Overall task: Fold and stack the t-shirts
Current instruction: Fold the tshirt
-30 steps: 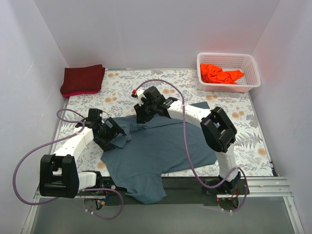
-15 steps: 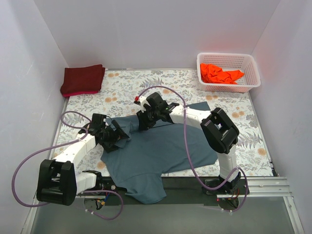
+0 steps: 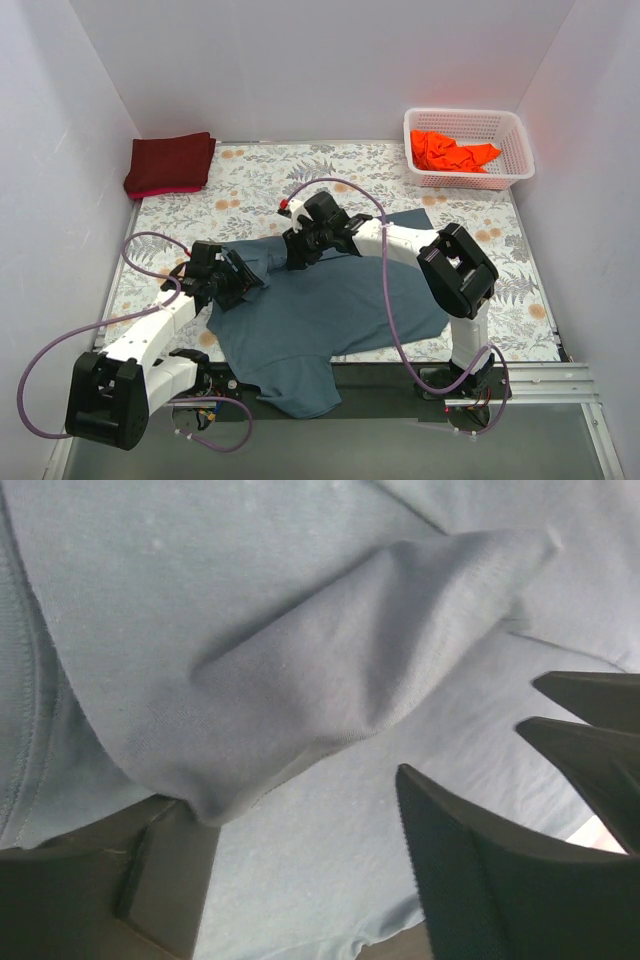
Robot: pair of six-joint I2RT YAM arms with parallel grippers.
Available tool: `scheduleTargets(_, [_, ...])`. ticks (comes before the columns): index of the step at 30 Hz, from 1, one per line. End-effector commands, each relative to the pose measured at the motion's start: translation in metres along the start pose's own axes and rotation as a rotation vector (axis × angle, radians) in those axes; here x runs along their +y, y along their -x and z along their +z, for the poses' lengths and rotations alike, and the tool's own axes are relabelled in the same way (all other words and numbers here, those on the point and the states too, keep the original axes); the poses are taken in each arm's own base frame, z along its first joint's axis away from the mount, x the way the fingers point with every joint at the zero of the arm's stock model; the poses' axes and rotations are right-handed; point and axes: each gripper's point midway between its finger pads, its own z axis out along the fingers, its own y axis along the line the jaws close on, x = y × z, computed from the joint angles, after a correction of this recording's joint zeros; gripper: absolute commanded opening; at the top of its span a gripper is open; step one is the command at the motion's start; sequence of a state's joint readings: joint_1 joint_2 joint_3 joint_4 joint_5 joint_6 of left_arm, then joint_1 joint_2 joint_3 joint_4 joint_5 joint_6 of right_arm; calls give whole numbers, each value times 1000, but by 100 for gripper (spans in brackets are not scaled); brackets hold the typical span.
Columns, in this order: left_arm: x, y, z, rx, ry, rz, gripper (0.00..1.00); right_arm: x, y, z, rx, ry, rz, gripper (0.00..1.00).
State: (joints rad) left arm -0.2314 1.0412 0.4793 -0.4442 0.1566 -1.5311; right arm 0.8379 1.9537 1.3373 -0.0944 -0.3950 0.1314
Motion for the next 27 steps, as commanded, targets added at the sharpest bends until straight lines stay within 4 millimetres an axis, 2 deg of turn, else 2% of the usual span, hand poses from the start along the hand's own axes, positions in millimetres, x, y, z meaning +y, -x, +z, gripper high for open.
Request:
scheduleTargets(1, [-13, 8, -7, -40, -45, 10, 61, 11, 21, -14, -70, 22, -46, 38])
scheduleTargets(2, [-15, 6, -11, -26, -50, 6, 53, 12, 21, -14, -70, 22, -48, 38])
scheduleTargets(4, [-23, 5, -19, -10, -59, -8, 43, 12, 22, -15, -74, 24, -54, 38])
scheduleTargets(5, [-29, 8, -24, -14, -72, -7, 31, 13, 22, -15, -74, 25, -56, 38])
scheduleTargets(8, [-29, 6, -34, 8, -47, -25, 15, 14, 23, -16, -82, 30, -56, 38])
scheduleTargets(9, [-35, 11, -40, -7, -51, -23, 8, 15, 24, -16, -88, 36, -59, 38])
scheduleTargets(15, [-20, 18, -59, -29, 90, -46, 0, 22, 25, -12, -97, 53, -67, 38])
scheduleTargets(17, [-13, 16, -58, -18, 131, -58, 0, 25, 25, -7, -91, 60, -76, 38])
scheduleTargets(18, [-9, 14, -56, 0, 159, -66, 0, 27, 33, -3, -116, 60, -101, 38])
scheduleTargets(21, [-7, 14, -53, 18, 189, -83, 0, 25, 38, 2, -128, 30, -141, 38])
scheduleTargets(27, [-10, 31, -48, 17, 203, -139, 0, 22, 46, 19, -135, -47, -245, 39])
